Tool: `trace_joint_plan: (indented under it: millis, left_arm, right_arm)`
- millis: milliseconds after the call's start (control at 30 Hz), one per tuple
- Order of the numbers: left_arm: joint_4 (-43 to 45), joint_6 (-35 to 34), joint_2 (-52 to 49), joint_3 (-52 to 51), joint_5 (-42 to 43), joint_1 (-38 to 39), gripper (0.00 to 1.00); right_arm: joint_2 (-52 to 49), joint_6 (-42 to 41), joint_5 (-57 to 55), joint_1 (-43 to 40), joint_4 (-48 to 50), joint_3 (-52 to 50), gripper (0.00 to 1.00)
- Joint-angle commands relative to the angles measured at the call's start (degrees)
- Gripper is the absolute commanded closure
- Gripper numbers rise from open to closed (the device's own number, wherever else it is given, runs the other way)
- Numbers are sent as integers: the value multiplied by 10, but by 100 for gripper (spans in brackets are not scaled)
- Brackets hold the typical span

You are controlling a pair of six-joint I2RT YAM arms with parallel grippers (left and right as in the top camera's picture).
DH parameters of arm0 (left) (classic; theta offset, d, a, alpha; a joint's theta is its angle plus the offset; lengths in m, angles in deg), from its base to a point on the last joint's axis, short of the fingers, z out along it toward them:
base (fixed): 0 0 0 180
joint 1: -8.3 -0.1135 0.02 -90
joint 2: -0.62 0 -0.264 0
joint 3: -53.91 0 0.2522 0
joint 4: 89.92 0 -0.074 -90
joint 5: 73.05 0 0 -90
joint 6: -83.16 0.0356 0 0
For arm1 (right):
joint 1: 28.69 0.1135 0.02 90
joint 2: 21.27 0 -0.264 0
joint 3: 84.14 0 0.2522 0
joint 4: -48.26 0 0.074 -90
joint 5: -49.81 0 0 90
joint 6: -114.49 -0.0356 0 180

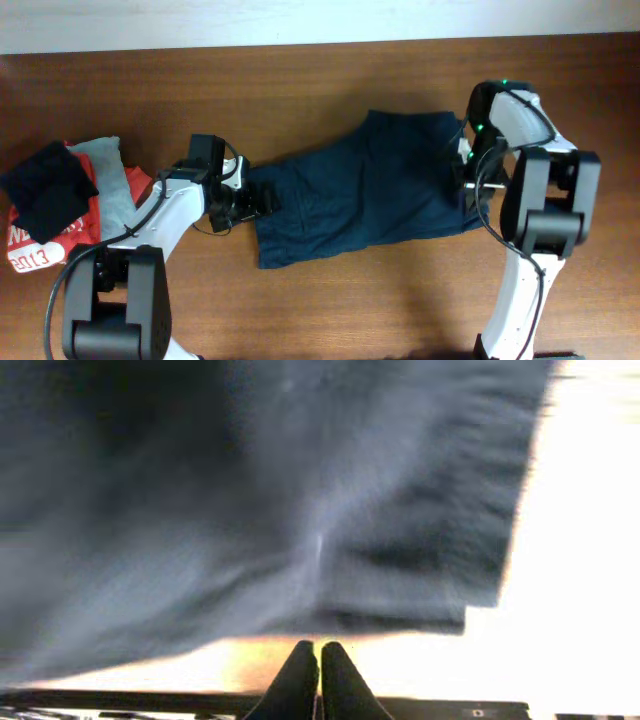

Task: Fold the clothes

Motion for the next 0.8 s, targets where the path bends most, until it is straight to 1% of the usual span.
trace_joint_plan:
  millis: [0,167,300,433,500,533,567,633,667,700,733,767]
  left_arm:
    - [-4,-13,-9,-1,-10,-2,1]
    - [7,-12,-36,-2,-6,-2,1]
    - [38,-10,-75,-2,31,5,2]
    - [65,-4,-116,-2,67,17,11]
    - [76,6,-129,-2,90,18,33]
    - [76,7,-131,-2,91,18,47]
    - [76,7,-132,-2,89,18,56]
    - [76,8,-131,-2,89,17,66]
    - [76,12,-131,-1,89,16,73]
    - [76,17,-131,-1,89,16,85]
    - [75,24,-131,-1,89,14,99]
    - [72,30,-130,-1,88,10,100]
  right_arm:
    - [62,-2,-1,-2,-4,23,91]
    - [70,-3,-1,-2,-7,23,91]
    - [70,-3,-1,-2,-8,23,91]
    - [70,-2,-1,-2,-8,23,91]
    - [70,-2,-1,-2,-7,23,91]
    - [70,-2,-1,-2,-7,23,91]
    - [70,-2,-1,-2,-7,23,91]
    - [70,-2,-1,-2,-7,23,91]
    - [70,-2,-1,-2,-6,23,91]
    - [70,-2,-1,-2,-5,23,91]
    - [70,-2,-1,-2,-5,23,91]
    - [70,-2,-1,-2,-5,23,91]
